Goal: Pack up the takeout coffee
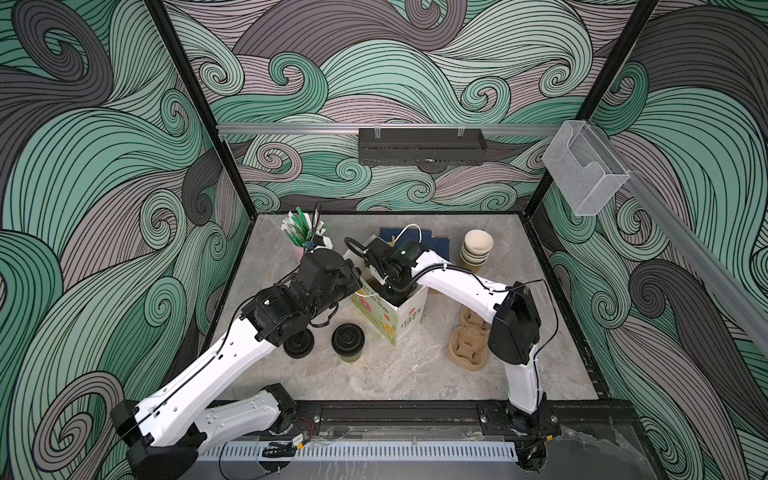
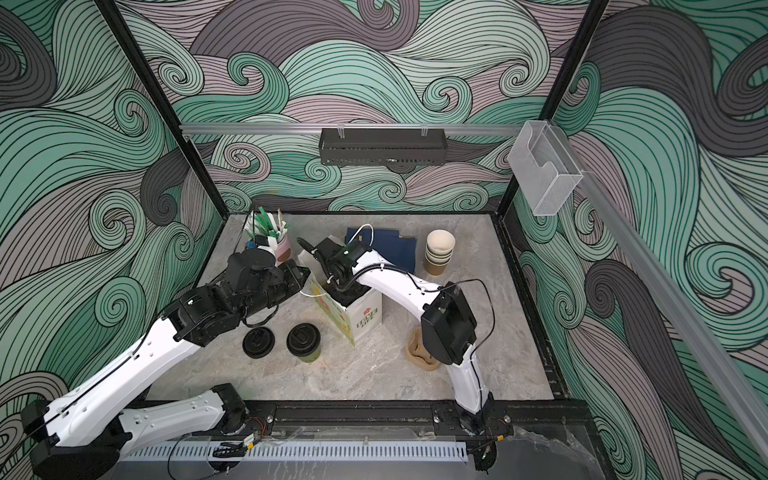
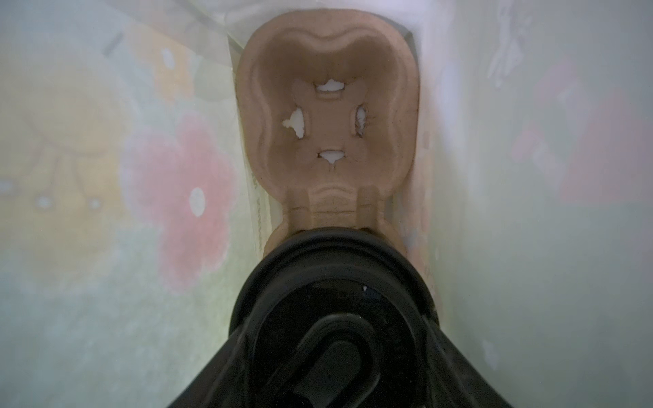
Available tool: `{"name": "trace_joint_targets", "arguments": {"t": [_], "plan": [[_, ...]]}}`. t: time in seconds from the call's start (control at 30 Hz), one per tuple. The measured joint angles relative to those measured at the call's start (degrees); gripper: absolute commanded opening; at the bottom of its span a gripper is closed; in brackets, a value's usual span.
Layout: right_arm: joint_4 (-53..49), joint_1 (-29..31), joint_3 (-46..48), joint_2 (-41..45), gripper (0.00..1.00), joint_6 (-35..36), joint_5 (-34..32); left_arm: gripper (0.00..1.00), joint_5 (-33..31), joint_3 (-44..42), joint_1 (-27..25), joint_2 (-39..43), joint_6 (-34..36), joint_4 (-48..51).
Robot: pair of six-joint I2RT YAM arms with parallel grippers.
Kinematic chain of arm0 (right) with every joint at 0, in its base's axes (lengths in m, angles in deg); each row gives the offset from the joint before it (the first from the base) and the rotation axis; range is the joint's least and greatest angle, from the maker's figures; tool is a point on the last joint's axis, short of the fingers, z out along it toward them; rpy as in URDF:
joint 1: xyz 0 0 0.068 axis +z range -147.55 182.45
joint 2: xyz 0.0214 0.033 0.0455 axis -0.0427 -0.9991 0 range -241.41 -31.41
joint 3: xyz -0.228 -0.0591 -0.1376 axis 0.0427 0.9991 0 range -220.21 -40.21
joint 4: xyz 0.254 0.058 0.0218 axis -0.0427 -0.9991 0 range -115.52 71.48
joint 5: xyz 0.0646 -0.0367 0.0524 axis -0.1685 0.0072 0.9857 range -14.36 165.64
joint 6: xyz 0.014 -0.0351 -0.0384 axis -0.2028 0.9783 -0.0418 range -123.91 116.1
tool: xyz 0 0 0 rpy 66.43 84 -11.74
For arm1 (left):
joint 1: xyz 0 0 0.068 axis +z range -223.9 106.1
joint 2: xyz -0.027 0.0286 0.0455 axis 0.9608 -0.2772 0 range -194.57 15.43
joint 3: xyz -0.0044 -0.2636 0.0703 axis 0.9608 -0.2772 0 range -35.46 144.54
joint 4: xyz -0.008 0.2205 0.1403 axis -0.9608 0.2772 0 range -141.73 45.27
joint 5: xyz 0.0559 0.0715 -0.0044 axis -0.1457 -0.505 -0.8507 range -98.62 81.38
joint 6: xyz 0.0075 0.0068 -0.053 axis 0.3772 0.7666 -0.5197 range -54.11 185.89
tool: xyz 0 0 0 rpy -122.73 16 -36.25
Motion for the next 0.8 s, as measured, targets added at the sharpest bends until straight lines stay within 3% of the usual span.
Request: {"name": "trace_joint_targets", "arguments": {"t": [0.8], "plan": [[2.2, -0.5, 1.7, 0.5, 0.65, -0.4, 0.3, 0.00, -0.4, -0.3, 0.0, 0.0, -0.1, 0.0]]}}
